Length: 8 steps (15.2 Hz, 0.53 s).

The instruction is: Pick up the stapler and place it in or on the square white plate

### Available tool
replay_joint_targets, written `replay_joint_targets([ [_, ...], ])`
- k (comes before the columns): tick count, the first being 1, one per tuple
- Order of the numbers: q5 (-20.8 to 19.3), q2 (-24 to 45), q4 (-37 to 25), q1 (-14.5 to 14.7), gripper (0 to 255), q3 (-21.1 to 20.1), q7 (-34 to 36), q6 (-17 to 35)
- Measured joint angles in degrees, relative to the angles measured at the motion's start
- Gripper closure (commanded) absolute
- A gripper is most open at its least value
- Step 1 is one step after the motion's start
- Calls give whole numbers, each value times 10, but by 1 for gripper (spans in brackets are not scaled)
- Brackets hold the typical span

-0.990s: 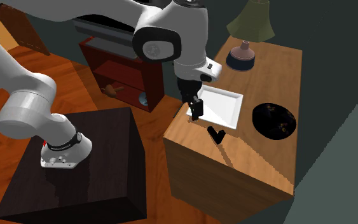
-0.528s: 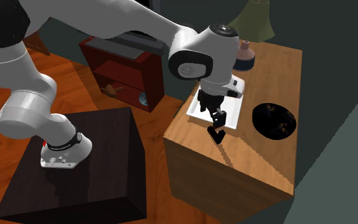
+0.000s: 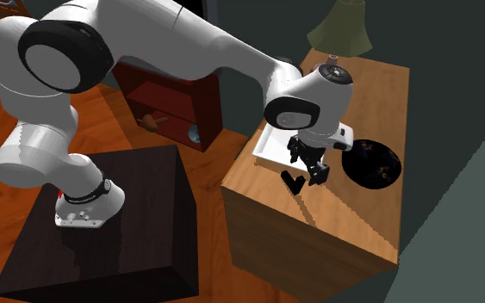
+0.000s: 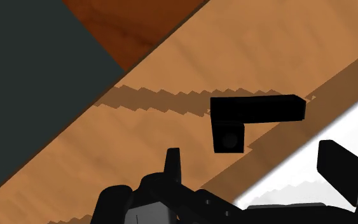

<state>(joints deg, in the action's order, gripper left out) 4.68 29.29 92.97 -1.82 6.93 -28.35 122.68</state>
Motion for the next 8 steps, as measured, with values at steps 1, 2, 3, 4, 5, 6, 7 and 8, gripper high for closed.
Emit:
replay_joint_targets([
  [1,1,5,-1,0,0,-1,-1,4],
  [2,2,12,-3,-1,0,-1,-2,9],
  [3,3,16,-1,-2,0,-2,-4,15],
  [4,3,19,1,-2,0,-2,-4,20],
  [5,4,24,3,-2,0,-3,-4,27],
  [6,5,32,2,-2,0,-3,-4,34],
  [7,5,33,4,-2,0,-3,-4,37],
  [8,5,34,5,-2,0,-3,-5,39],
])
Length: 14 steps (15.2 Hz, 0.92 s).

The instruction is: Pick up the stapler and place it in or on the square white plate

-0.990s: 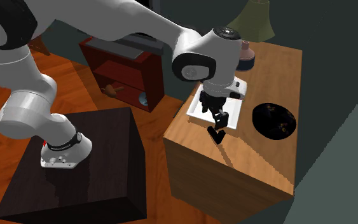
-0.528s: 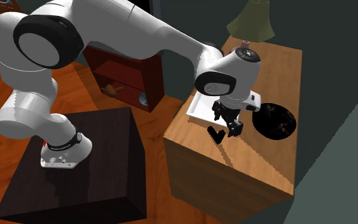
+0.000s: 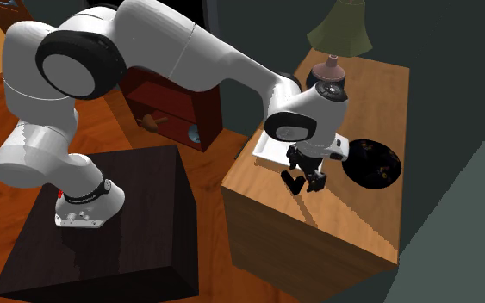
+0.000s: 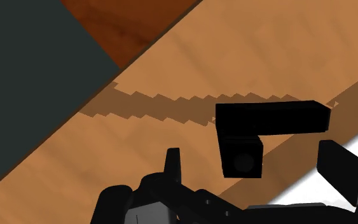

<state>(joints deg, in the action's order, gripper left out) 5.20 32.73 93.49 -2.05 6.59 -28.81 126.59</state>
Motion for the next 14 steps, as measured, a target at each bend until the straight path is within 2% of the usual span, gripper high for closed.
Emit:
replay_joint_targets([
  [5,0,1,0,0,0,0,0,2],
  [6,0,1,0,0,255,0,0,2],
  [14,0,0,-3,-1,255,0,-1,2],
])
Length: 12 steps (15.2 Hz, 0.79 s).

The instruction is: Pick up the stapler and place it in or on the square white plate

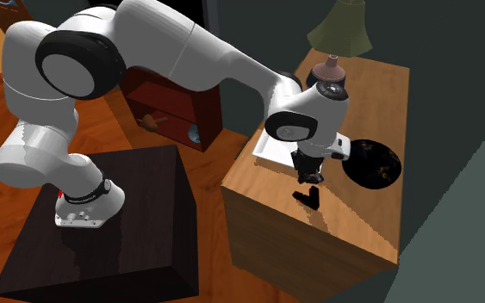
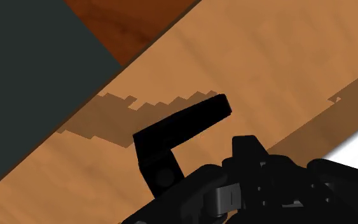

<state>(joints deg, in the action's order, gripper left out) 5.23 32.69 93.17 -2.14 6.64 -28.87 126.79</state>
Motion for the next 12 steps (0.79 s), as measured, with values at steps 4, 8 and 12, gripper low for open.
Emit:
replay_joint_targets([
  [4,9,18,-28,1,0,8,28,-20],
  [8,97,111,-190,-10,0,66,344,-149],
  [12,163,163,-263,-30,0,99,578,-204],
])
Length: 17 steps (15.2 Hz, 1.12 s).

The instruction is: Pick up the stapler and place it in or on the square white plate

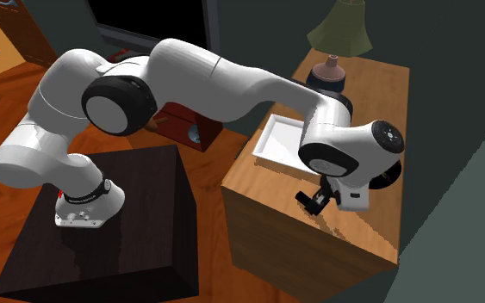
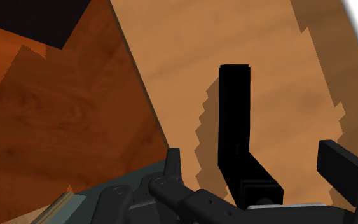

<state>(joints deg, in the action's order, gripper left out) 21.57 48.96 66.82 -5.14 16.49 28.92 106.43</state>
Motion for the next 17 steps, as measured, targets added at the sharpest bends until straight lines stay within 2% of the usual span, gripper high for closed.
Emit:
replay_joint_targets([
  [6,11,14,21,3,0,-1,17,31],
  [12,12,15,24,4,0,-1,17,36],
  [13,12,15,24,4,255,-1,17,36],
  [17,12,15,24,4,255,-1,17,36],
])
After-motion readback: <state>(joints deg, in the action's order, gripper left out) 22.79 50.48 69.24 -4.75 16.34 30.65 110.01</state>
